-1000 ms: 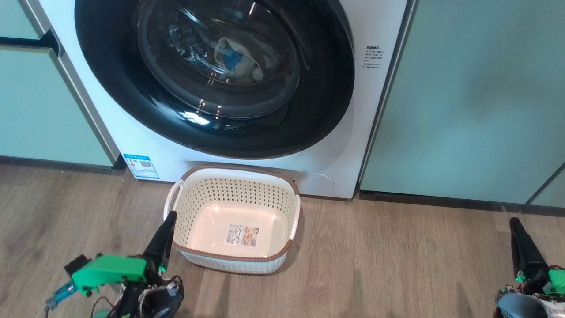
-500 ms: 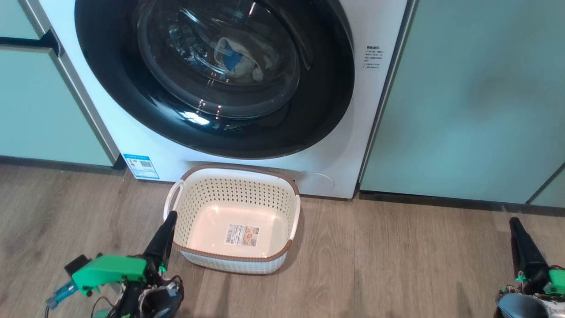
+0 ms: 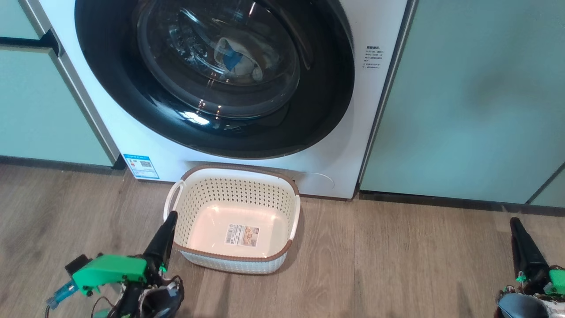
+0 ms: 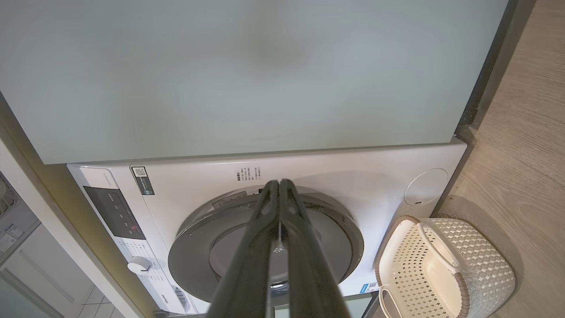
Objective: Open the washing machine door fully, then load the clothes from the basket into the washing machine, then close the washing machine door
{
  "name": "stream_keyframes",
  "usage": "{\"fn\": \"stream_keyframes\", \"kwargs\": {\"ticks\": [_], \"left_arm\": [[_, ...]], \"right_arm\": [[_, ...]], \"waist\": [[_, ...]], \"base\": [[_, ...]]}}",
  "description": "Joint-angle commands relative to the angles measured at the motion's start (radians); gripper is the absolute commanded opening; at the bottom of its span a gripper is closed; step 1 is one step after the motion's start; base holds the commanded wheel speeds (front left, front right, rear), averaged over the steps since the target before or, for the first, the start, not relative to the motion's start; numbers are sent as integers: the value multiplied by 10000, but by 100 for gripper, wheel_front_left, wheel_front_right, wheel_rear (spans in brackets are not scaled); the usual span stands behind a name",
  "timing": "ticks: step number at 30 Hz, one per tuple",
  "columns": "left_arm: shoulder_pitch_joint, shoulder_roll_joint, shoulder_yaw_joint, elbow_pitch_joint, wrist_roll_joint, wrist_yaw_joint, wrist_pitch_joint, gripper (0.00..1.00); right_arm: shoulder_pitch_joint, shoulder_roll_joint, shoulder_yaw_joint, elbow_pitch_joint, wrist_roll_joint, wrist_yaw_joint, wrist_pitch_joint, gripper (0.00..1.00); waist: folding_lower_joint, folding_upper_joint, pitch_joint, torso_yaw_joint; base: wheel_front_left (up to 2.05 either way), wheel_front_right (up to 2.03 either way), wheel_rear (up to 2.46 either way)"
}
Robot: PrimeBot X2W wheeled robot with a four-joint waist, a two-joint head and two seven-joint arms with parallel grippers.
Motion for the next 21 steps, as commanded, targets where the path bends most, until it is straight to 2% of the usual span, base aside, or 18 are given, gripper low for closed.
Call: {"fn": "stream_keyframes", "kwargs": {"ticks": [1,21], "left_arm": [[-558,70,371,-275,78,-69,48,0],[-562,44,407,-273,108,-69,77,0]], "right_arm": [[-540,-77,128,-320,-63,0,79,0],[-545,-44,81,-317,-103,0,117,0]], "waist": [[0,0,0,0],[0,0,0,0]], "base": [[0,0,0],[0,0,0]]}}
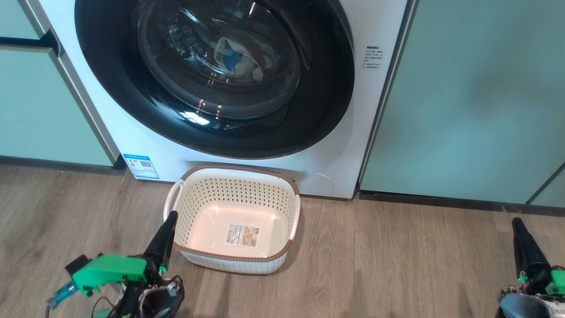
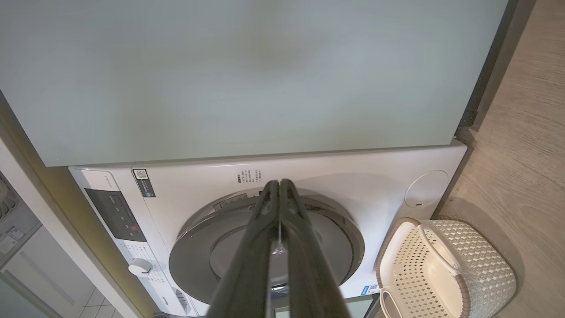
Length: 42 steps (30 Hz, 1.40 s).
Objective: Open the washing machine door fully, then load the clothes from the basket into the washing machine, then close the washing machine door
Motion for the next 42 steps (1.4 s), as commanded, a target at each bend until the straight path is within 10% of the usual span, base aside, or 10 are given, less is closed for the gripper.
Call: {"fn": "stream_keyframes", "kwargs": {"ticks": [1,42], "left_arm": [[-561,72,386,-273,107,-69,69,0],[-565,37,437,-272,150,-69,110,0]], "right_arm": [[-545,-58,169,-319,-72,0,115,0],[-551,-10,100,-315,-129,0,170,0]], "waist": [[0,0,0,0],[0,0,0,0]], "base": [[0,0,0],[0,0,0]]}}
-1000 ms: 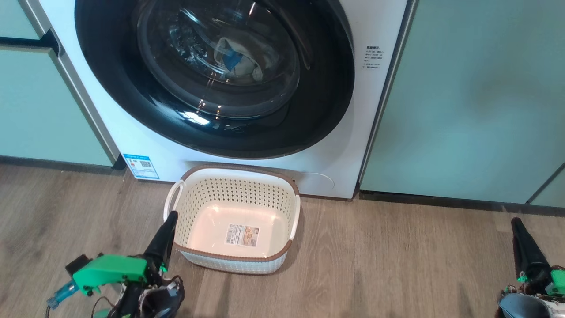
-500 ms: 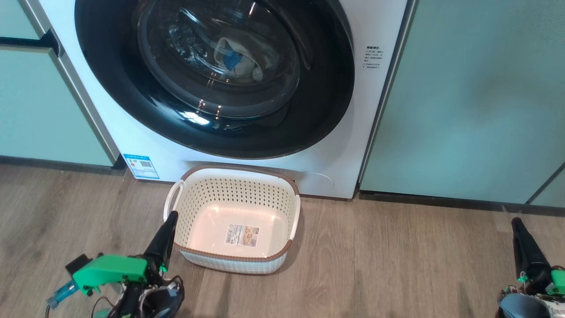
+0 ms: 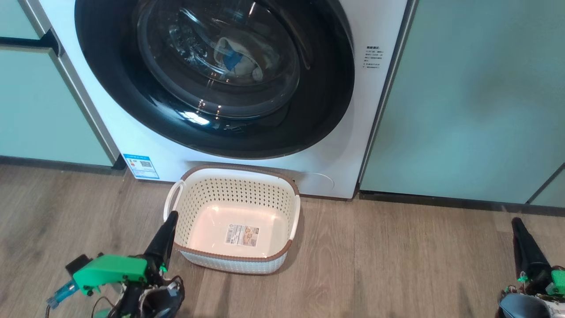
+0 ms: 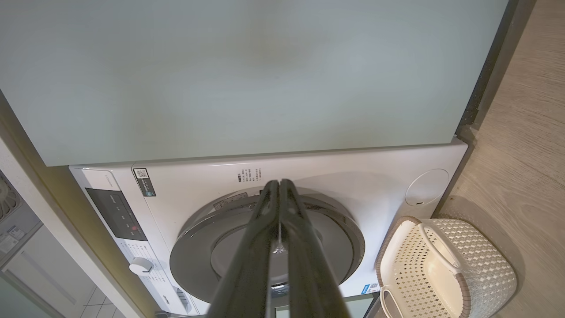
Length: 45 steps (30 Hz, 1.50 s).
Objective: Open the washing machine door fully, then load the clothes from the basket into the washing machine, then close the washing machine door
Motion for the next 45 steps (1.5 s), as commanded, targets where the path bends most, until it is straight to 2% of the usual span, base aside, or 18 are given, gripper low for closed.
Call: {"fn": "stream_keyframes", "kwargs": {"ticks": [1,45], "left_arm": [[-564,59,409,-273,76,-69,64,0],[-567,38,440,-273,101,-69,89,0]], "right_arm": [[-551,-40,166,-315,-113,0,65,0],[-555,-11,125,-313,-147,0,99,0]], "waist": [[0,0,0,0],[0,0,0,0]], "base": [[0,0,0],[0,0,0]]}}
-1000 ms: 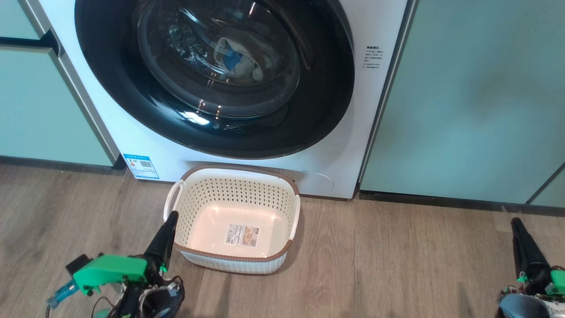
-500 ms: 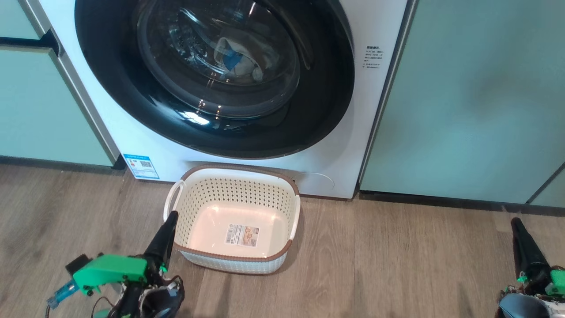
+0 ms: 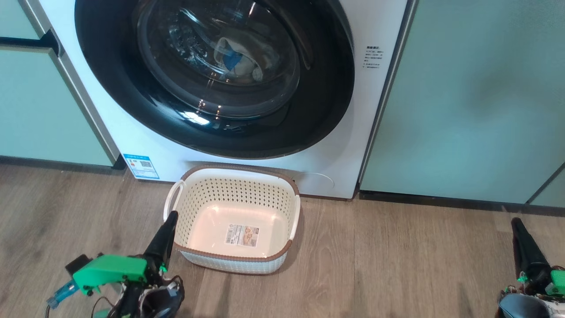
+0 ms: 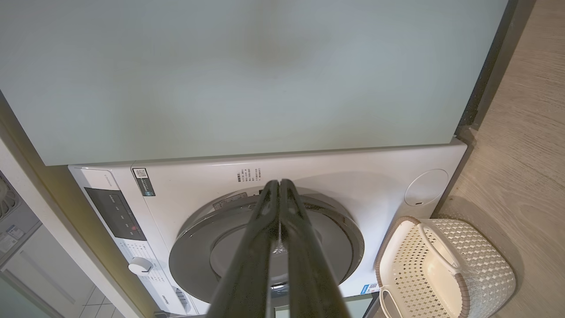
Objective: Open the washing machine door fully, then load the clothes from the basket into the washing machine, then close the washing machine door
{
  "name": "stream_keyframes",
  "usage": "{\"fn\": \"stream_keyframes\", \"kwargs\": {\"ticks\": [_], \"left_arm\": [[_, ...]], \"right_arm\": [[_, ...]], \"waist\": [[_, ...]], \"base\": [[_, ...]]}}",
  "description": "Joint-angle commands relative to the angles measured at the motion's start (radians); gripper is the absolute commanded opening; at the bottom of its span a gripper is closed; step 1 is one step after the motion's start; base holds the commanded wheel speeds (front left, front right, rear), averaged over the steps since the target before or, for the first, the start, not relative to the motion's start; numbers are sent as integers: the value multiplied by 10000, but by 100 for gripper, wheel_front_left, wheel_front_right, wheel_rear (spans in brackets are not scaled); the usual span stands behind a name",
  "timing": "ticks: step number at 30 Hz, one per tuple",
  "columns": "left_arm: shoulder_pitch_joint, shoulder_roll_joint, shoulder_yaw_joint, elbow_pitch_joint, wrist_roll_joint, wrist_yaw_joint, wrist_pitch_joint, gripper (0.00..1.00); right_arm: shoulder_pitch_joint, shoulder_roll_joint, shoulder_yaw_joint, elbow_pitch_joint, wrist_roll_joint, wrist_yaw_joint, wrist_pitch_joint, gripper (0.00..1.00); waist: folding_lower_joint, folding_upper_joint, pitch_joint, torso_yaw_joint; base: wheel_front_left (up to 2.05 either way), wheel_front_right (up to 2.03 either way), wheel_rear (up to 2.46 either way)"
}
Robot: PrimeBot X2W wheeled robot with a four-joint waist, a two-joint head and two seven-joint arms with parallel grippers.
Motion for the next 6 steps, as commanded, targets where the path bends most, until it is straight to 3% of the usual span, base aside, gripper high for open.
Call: {"fn": "stream_keyframes", "kwargs": {"ticks": [1,6], "left_arm": [[-567,61,398,-274,100,-69,49,0],[-567,59,400,-274,102,-69,51,0]], "right_arm": [[-555,-43,151,-315,-75,0,86,0],[-556,-41,147,-315,-78,0,89,0]], "waist": [[0,0,0,0],[0,0,0,0]], "base": [[0,0,0],[0,0,0]]}}
